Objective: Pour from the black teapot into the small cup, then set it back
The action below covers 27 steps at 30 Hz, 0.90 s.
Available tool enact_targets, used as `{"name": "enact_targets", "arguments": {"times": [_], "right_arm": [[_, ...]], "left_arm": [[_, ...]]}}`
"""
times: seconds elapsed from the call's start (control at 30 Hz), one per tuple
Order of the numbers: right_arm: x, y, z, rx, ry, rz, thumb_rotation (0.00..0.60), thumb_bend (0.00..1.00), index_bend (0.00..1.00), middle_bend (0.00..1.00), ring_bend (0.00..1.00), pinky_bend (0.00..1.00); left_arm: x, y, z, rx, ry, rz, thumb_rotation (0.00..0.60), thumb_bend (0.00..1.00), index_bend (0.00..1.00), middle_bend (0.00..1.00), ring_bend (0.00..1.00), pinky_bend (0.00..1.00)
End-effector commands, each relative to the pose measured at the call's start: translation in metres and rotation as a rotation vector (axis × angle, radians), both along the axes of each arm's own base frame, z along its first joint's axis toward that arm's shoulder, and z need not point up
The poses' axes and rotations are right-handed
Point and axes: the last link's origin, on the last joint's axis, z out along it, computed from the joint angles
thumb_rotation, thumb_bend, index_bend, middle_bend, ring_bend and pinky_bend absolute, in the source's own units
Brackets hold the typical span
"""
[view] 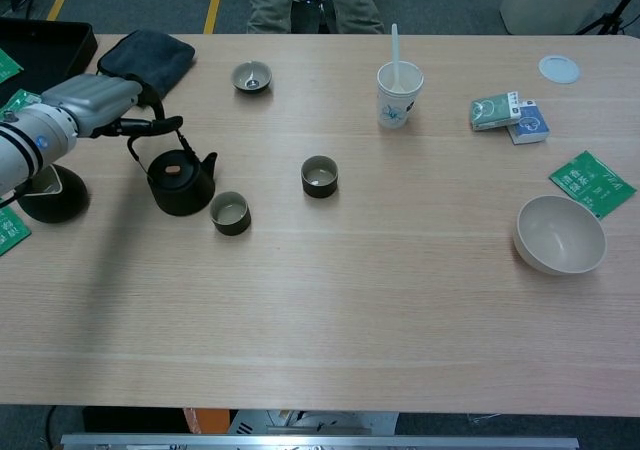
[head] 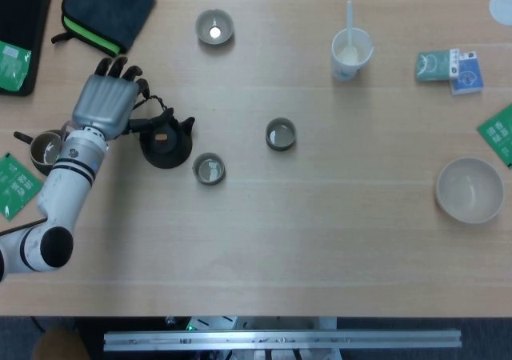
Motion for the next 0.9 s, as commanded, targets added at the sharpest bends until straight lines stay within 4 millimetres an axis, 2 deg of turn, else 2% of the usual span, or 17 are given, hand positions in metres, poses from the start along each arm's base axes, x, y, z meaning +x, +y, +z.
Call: {"name": "enact_targets", "arguments": {"times": [0.03, 0.4, 0.9], "right_arm": [[-0.001, 0.001, 0.0, -0.001, -0.002, -0.002, 0.6, 0.12, 0.31, 0.29, 0.2, 0.25], [-0.002, 0.0, 0.0, -0.001, -0.009, 0.003, 0.6, 0.12, 0.31, 0.29, 0.2, 0.25], [-0.004, 0.002, 0.001, -0.005, -0.014, 0.008, 0.6, 0.12, 0.31, 0.29, 0.2, 0.25]], "left_arm": [[0.005, -0.004, 0.0, -0.016, -0.02, -0.006, 0.0, 0.19, 0.33, 0.17, 0.03, 0.07], [0.025, -0.025, 0.01, -0.031, -0.055, -0.081, 0.0, 0.19, 0.33, 0.17, 0.04, 0.07], [0.029, -0.052, 0.015, -0.067, -0.083, -0.097, 0.0, 0.19, 0.33, 0.19, 0.05, 0.07]]}}
